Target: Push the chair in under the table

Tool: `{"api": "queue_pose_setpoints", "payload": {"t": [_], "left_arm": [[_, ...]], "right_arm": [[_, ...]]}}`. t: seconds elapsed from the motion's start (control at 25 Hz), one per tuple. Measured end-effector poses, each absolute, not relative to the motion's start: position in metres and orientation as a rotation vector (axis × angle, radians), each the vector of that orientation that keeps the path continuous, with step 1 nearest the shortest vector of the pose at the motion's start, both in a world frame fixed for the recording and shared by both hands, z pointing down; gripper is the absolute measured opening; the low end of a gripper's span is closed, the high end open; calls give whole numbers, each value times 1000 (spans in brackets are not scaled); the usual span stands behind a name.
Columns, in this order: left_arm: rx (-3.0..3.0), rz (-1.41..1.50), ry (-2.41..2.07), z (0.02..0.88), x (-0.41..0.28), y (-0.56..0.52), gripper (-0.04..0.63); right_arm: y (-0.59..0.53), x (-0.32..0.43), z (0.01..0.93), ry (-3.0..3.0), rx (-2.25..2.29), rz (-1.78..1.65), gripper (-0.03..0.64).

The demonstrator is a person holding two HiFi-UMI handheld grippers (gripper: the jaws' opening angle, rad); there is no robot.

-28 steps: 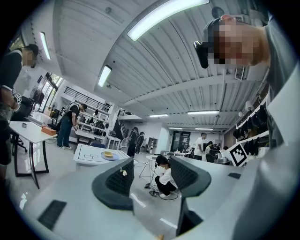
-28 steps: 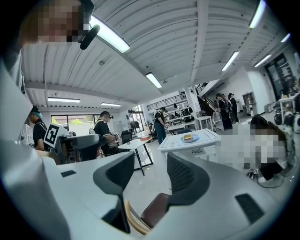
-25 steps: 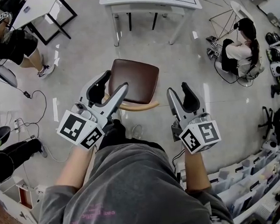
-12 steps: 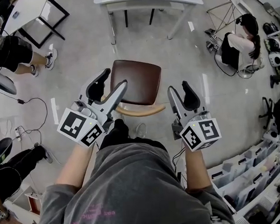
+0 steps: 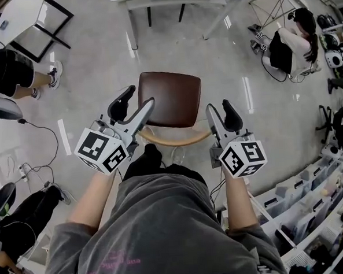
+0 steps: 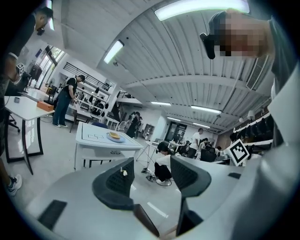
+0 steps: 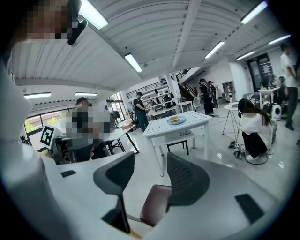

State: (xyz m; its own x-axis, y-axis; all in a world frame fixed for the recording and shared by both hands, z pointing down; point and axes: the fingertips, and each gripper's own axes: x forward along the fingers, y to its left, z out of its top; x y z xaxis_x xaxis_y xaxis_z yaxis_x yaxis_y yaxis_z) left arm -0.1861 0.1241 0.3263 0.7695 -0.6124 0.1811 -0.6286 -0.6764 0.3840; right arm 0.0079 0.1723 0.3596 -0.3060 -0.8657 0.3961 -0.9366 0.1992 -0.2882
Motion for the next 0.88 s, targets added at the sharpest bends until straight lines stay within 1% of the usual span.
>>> {"api": "queue_pose_setpoints", "payload": {"t": [0.36, 0.88], "left_arm": [[2488, 177, -855, 390, -200, 107, 241], [2320, 409, -801, 517, -220, 128, 232]], "right_arm": [[164, 8, 414, -2138, 1826, 821, 202], [197, 27, 537, -1838, 1838, 1080, 202]]}}
